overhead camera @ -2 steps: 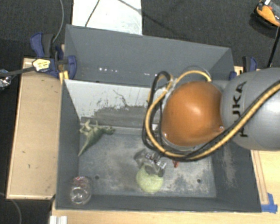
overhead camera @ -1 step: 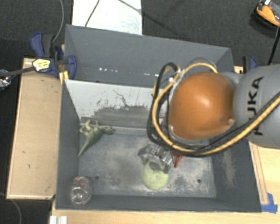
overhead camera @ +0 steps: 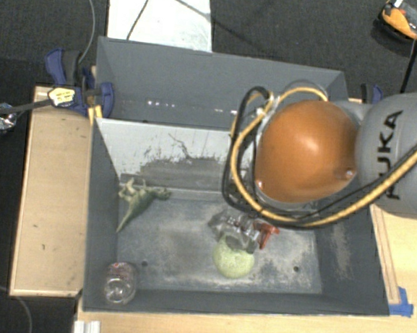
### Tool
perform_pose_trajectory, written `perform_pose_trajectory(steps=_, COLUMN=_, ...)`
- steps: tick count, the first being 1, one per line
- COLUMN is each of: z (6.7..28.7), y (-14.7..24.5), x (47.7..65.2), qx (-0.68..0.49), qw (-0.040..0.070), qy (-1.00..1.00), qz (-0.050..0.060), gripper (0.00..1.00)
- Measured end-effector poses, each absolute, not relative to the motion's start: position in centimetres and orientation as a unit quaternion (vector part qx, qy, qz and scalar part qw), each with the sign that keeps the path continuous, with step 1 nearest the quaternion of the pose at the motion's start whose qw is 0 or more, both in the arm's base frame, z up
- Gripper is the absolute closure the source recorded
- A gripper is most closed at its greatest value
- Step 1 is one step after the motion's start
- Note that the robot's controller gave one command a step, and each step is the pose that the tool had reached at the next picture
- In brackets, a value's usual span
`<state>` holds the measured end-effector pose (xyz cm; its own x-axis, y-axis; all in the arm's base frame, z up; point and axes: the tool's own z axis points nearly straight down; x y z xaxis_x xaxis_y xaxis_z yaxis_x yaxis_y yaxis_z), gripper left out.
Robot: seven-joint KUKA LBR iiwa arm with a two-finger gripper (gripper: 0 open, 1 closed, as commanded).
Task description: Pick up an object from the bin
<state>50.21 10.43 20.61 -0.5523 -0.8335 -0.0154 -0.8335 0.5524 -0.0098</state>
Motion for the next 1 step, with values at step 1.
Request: perform_pose_trajectory(steps=1, z=18.9, y=10.62, x=52.44, qx=-0.521, qw=0.017, qy=0.854, qz=-0.005, gripper=1.0)
